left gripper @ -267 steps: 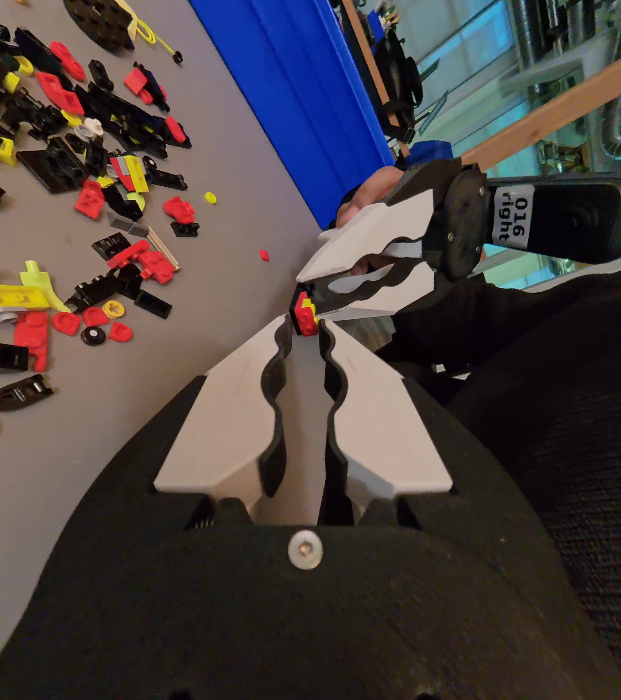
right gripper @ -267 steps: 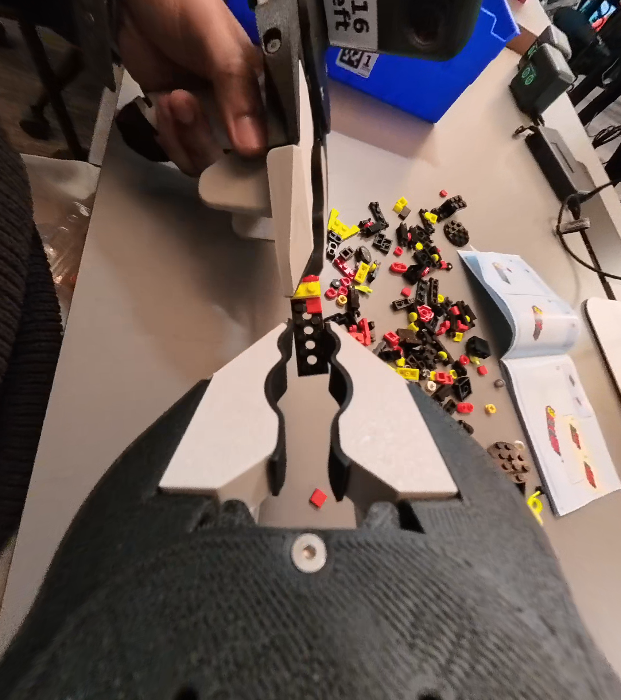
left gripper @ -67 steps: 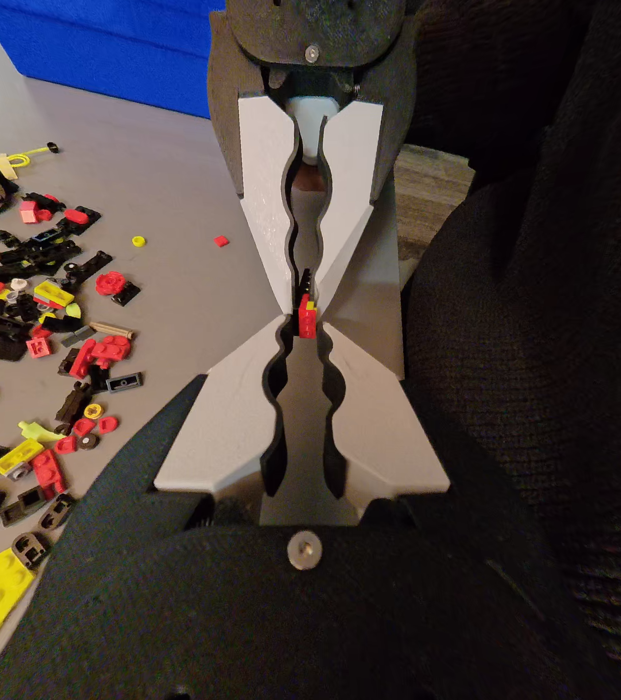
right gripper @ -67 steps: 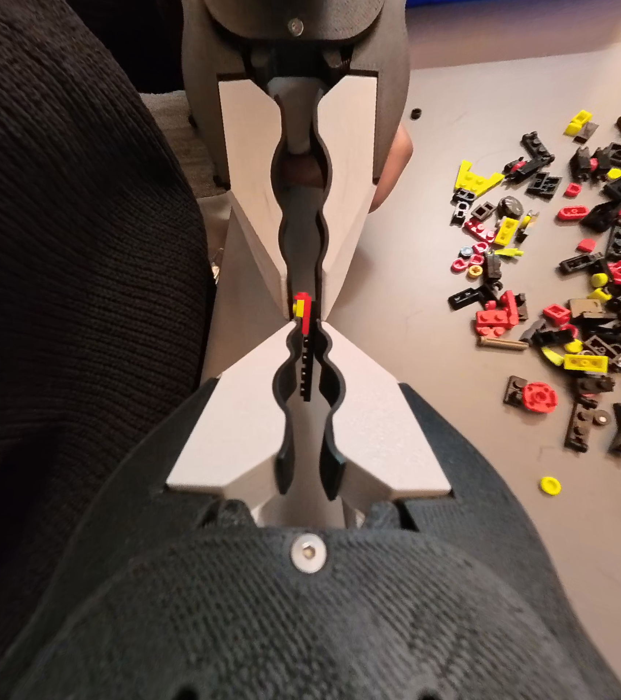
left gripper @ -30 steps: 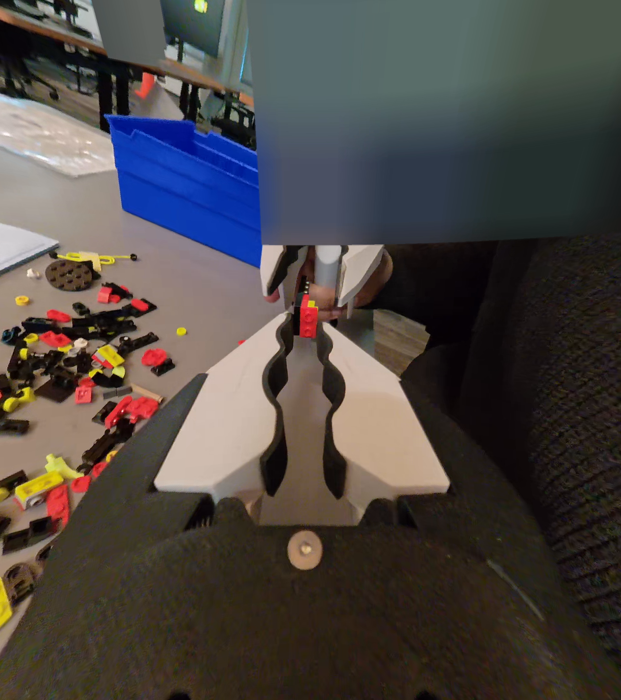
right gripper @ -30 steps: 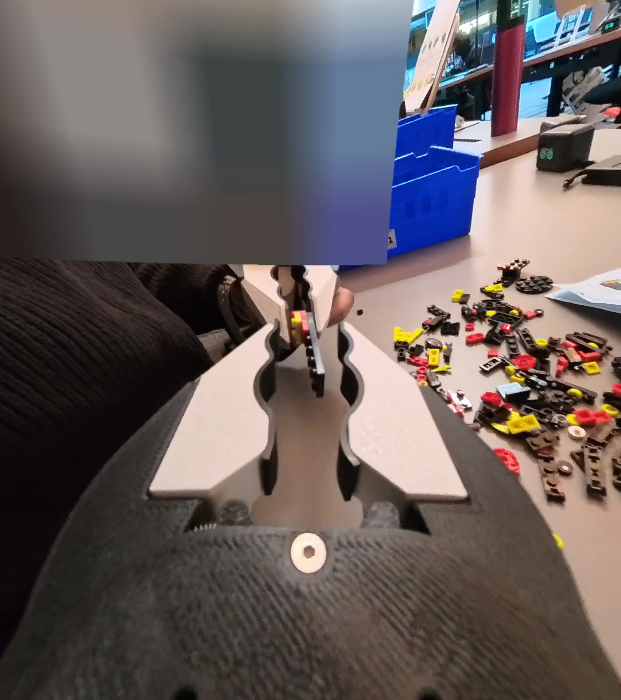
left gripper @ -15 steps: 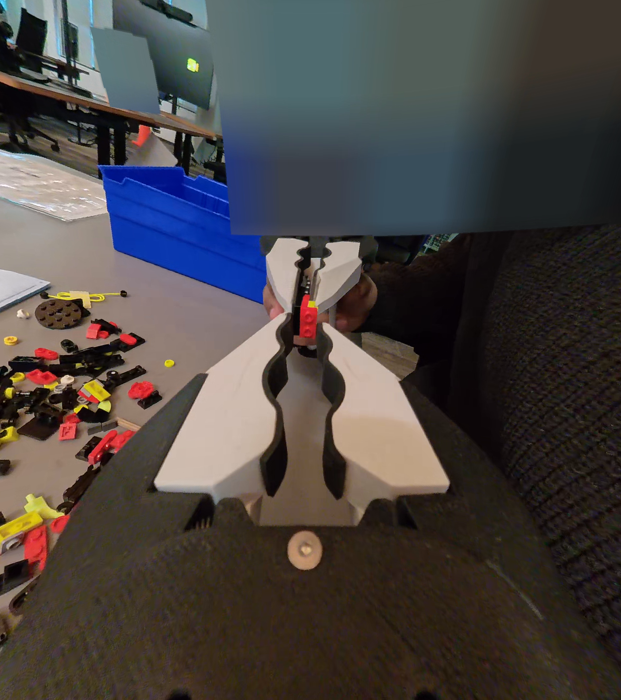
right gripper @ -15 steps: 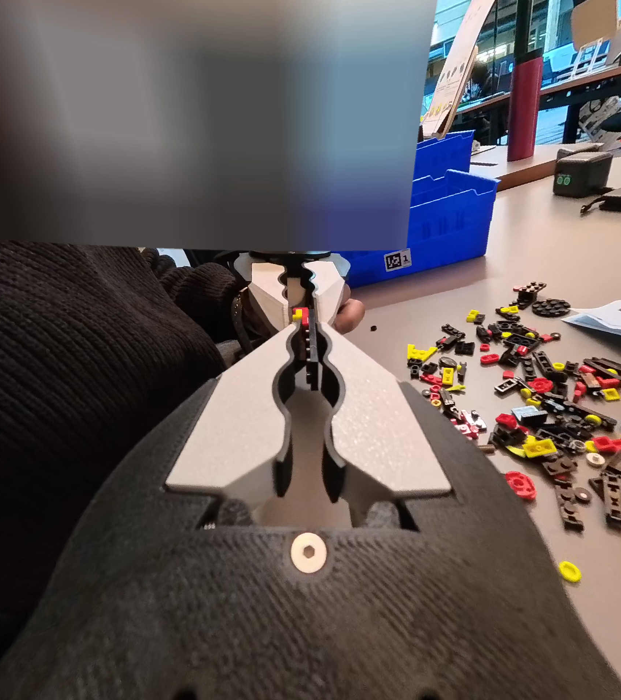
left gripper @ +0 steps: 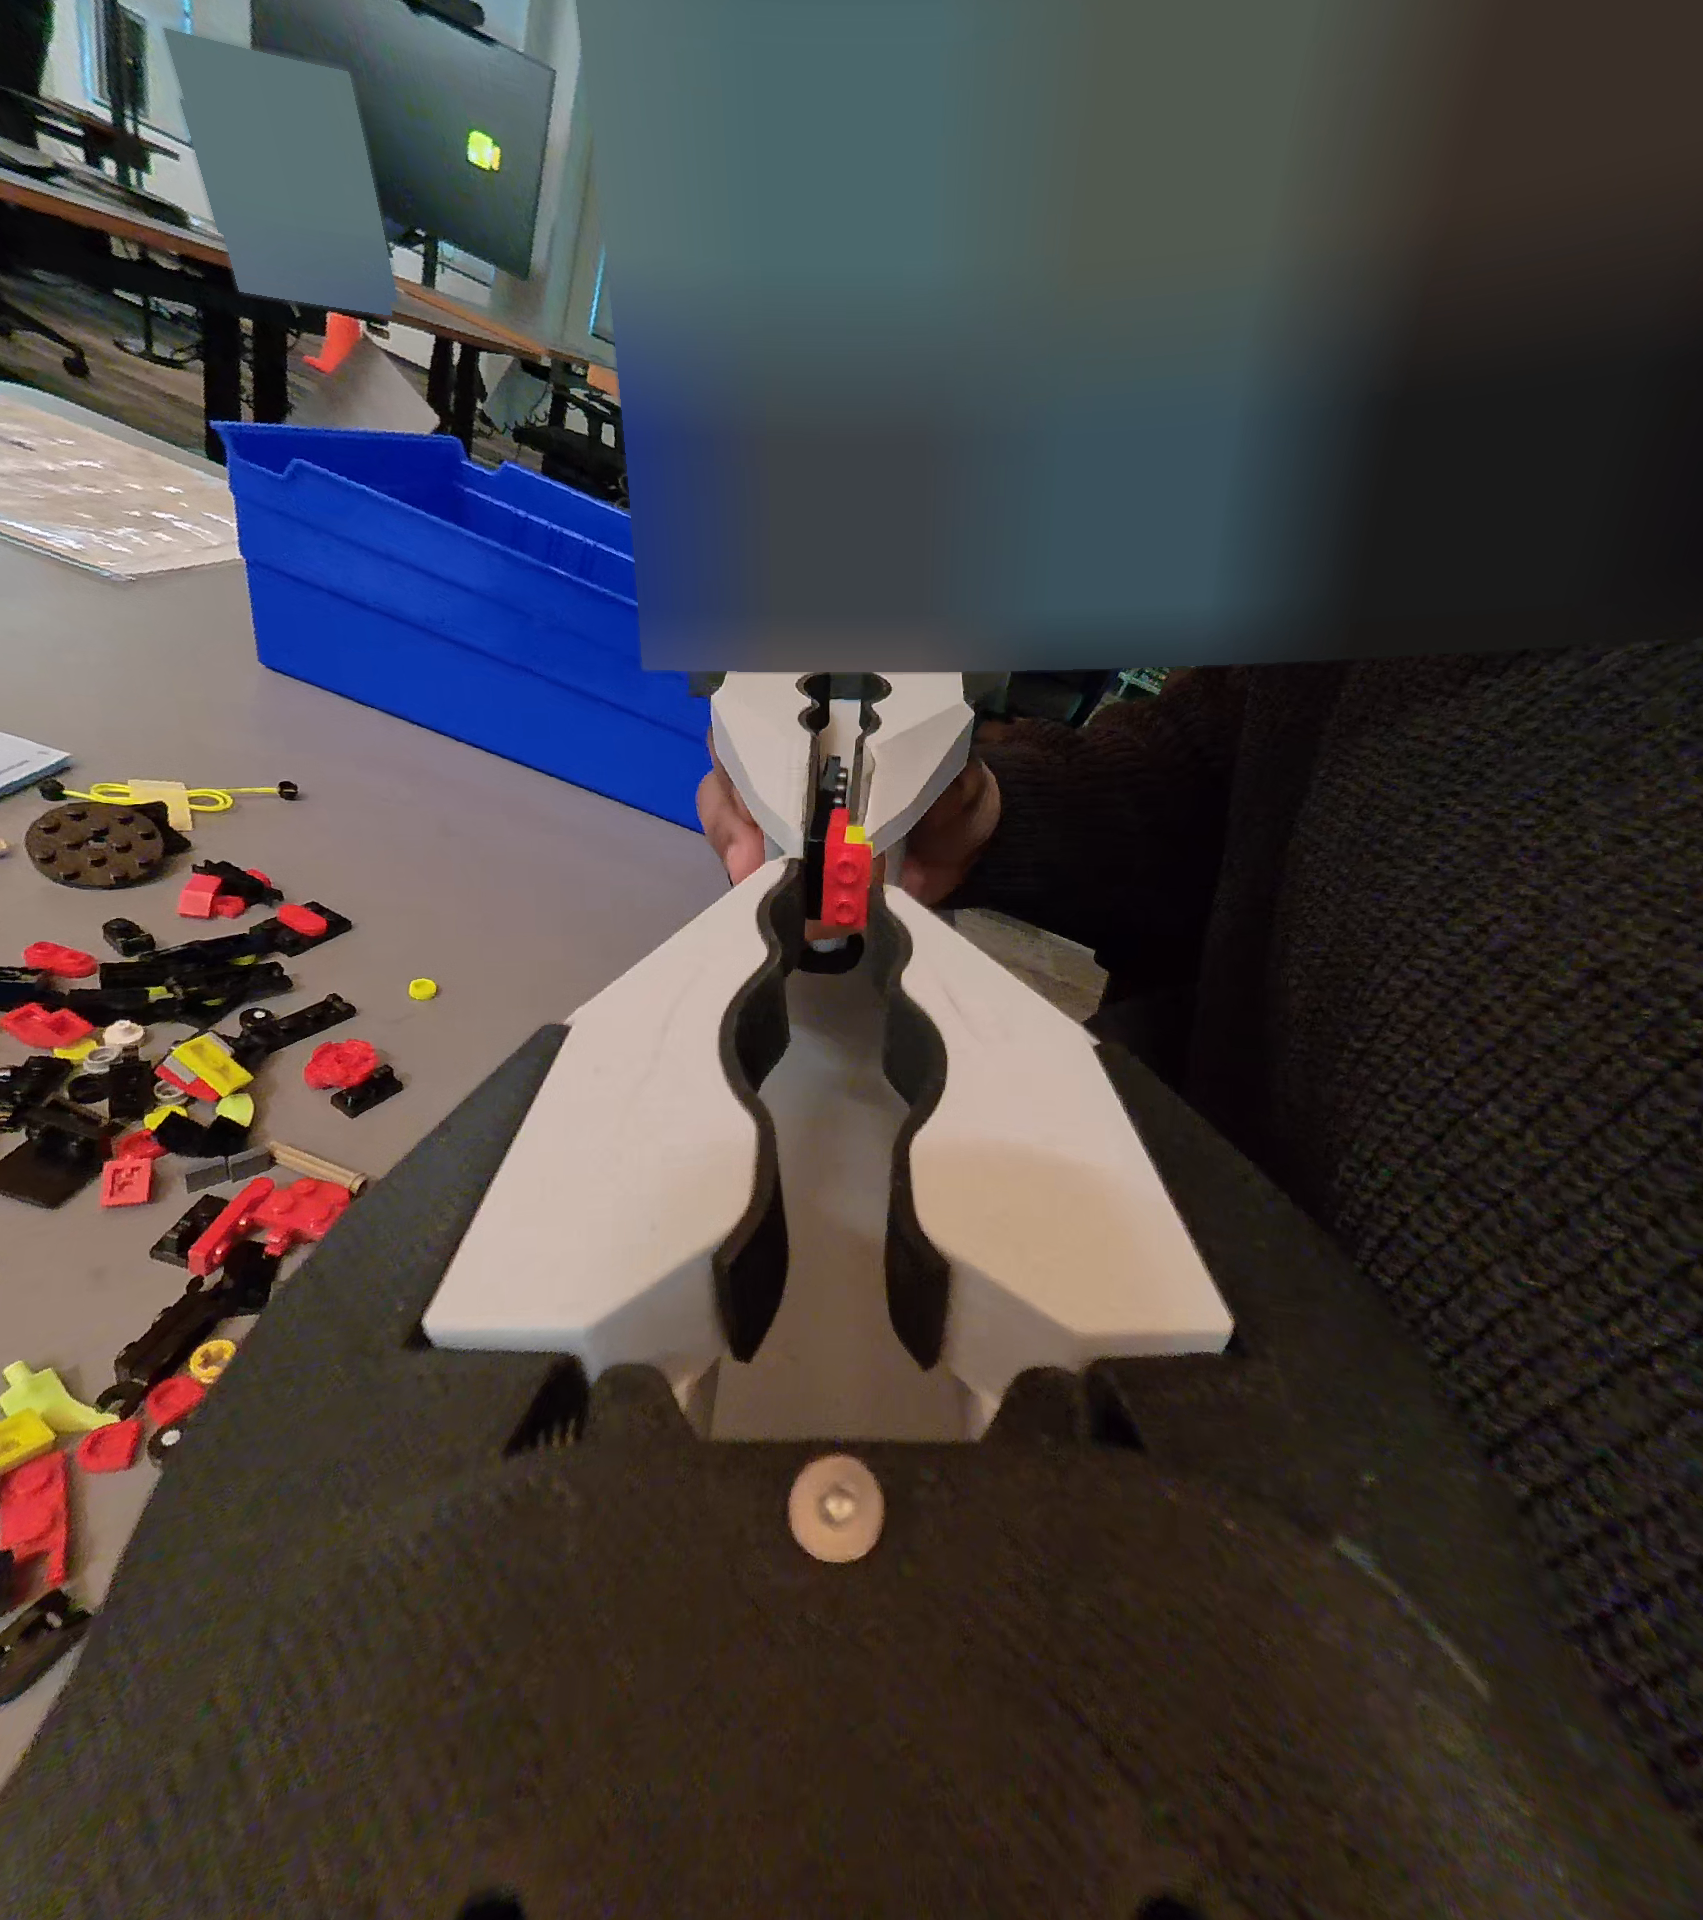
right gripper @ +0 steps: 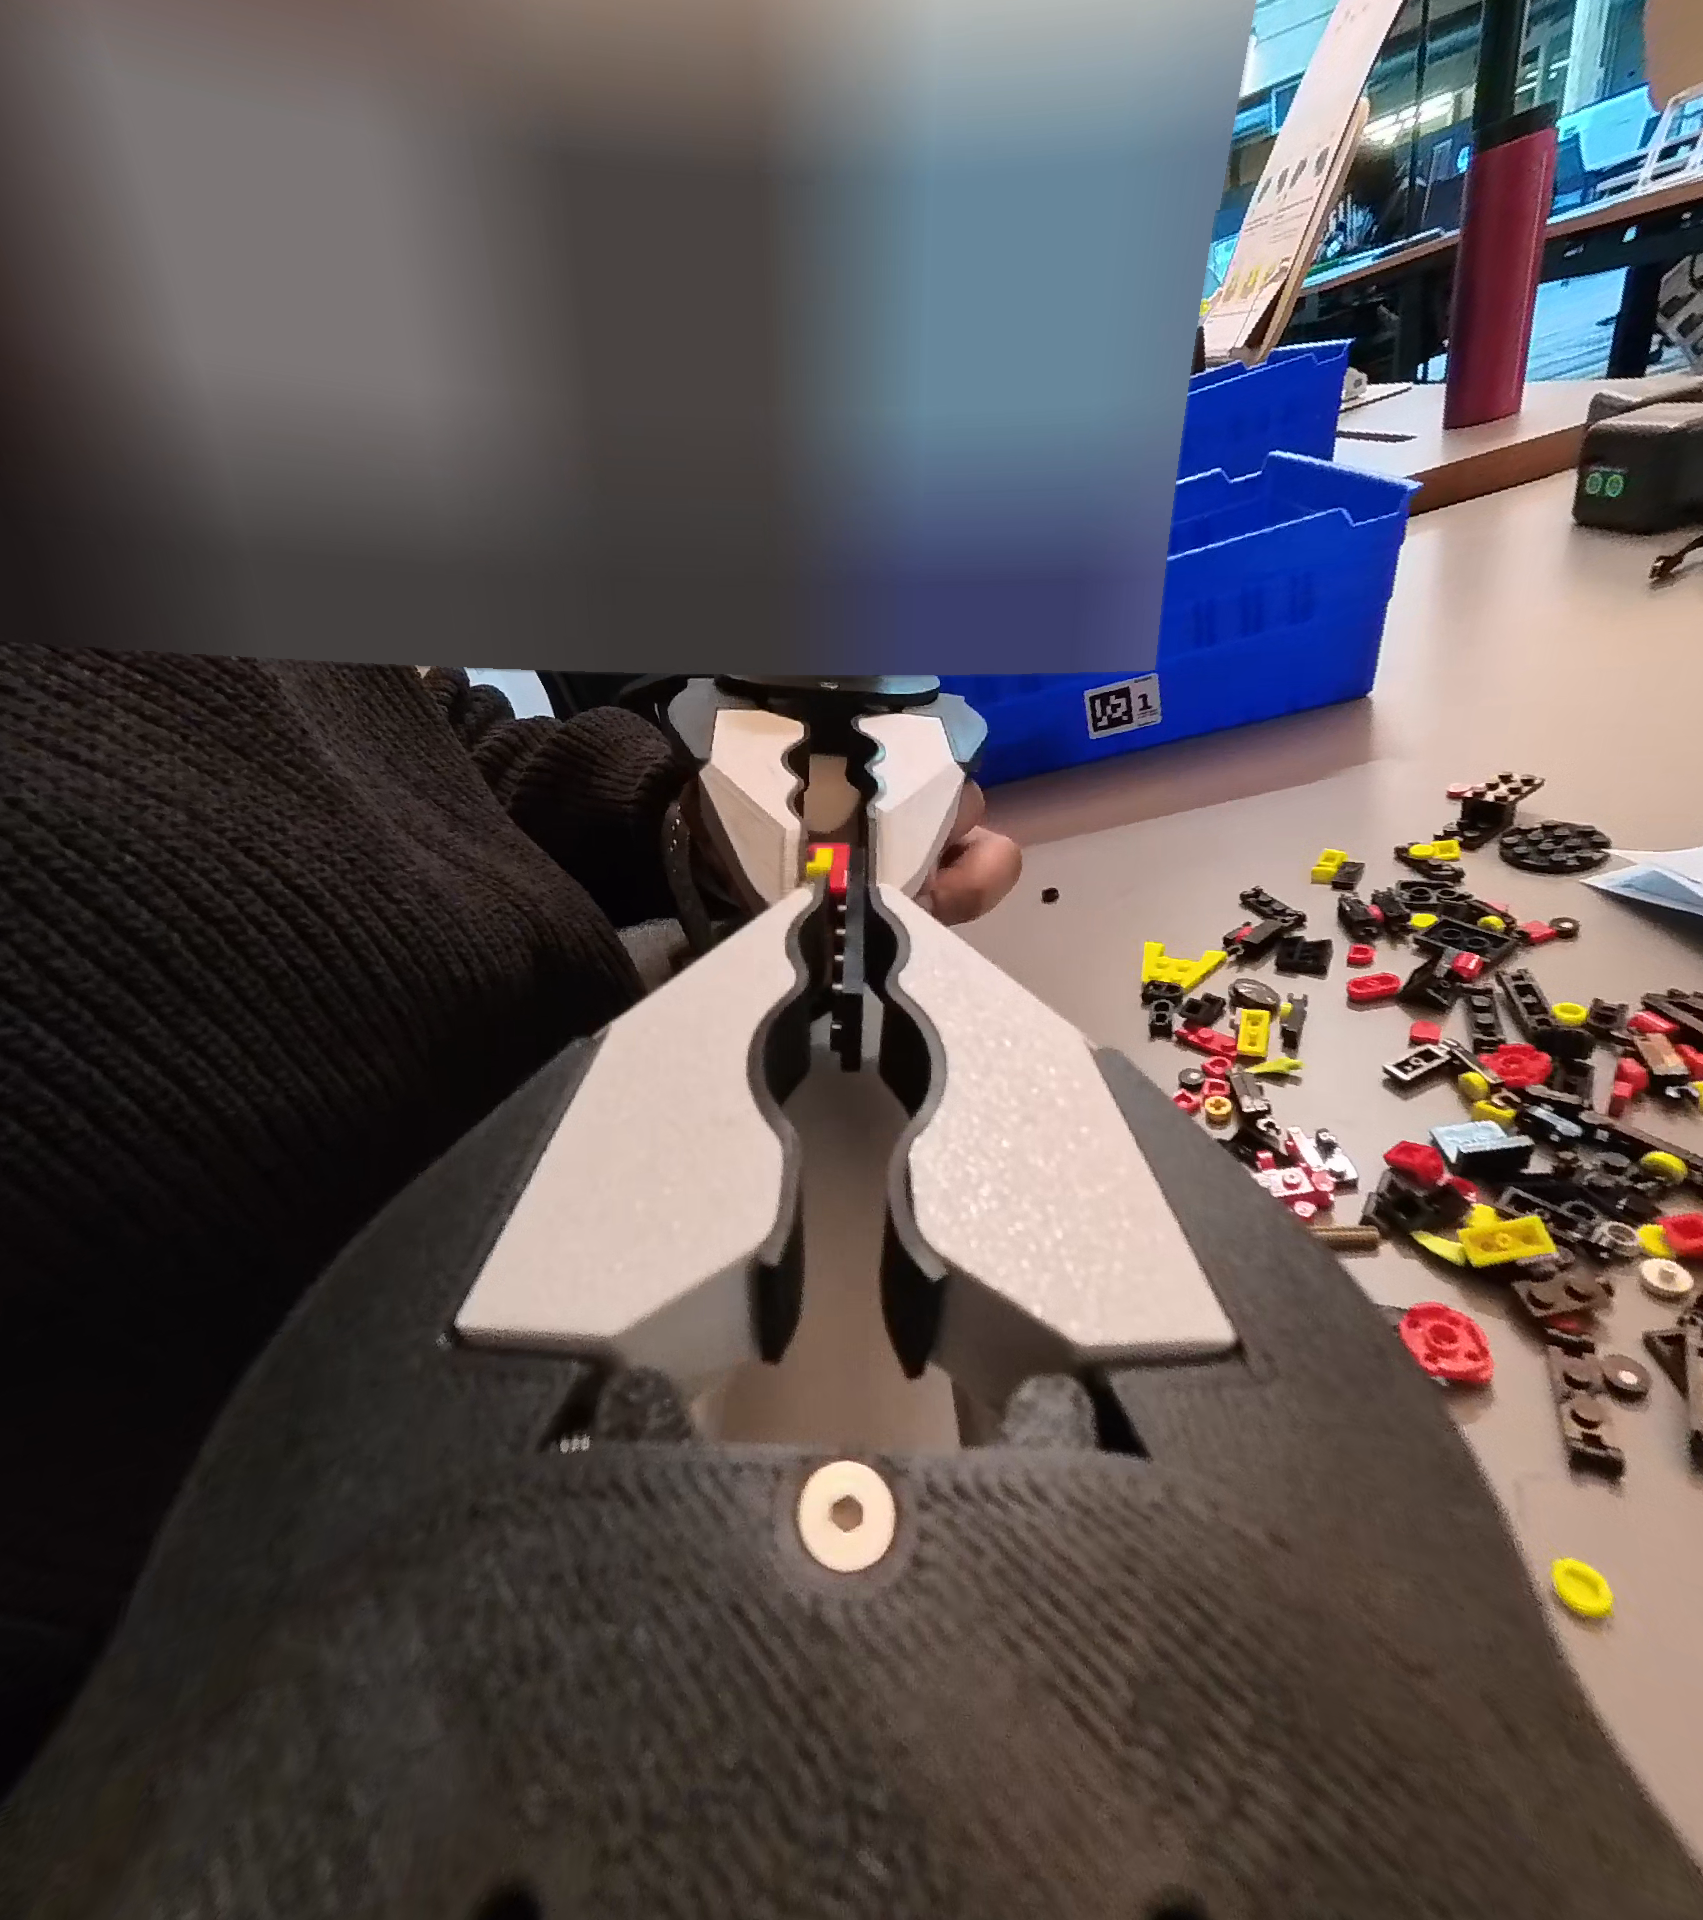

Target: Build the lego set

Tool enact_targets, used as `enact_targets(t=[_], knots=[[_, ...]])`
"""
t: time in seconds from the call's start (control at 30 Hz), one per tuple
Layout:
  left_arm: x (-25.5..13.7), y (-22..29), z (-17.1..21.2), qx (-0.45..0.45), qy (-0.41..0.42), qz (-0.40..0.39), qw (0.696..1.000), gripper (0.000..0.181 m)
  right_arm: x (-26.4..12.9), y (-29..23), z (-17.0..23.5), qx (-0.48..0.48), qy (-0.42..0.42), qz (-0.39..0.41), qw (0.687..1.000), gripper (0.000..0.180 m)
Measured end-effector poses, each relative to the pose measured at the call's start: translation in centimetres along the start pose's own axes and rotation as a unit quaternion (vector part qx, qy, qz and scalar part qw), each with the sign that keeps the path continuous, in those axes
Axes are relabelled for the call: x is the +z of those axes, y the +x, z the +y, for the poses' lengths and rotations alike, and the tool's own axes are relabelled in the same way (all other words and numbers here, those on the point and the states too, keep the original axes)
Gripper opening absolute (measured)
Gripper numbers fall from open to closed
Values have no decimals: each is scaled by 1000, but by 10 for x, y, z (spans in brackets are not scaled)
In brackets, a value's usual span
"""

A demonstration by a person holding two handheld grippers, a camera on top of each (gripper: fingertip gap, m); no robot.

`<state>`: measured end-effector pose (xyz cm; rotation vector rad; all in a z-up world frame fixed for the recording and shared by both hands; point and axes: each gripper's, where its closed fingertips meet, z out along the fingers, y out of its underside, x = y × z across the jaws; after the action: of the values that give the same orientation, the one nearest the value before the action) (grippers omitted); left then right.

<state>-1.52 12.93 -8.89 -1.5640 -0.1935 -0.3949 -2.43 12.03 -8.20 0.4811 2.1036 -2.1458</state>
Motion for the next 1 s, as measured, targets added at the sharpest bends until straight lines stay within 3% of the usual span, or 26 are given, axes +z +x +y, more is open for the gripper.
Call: enact_targets(t=[1.0], knots=[[-4, 0, -4, -31, 11, 16, 999, 8, 1, -2, 2, 34, 3, -26, 999, 7]])
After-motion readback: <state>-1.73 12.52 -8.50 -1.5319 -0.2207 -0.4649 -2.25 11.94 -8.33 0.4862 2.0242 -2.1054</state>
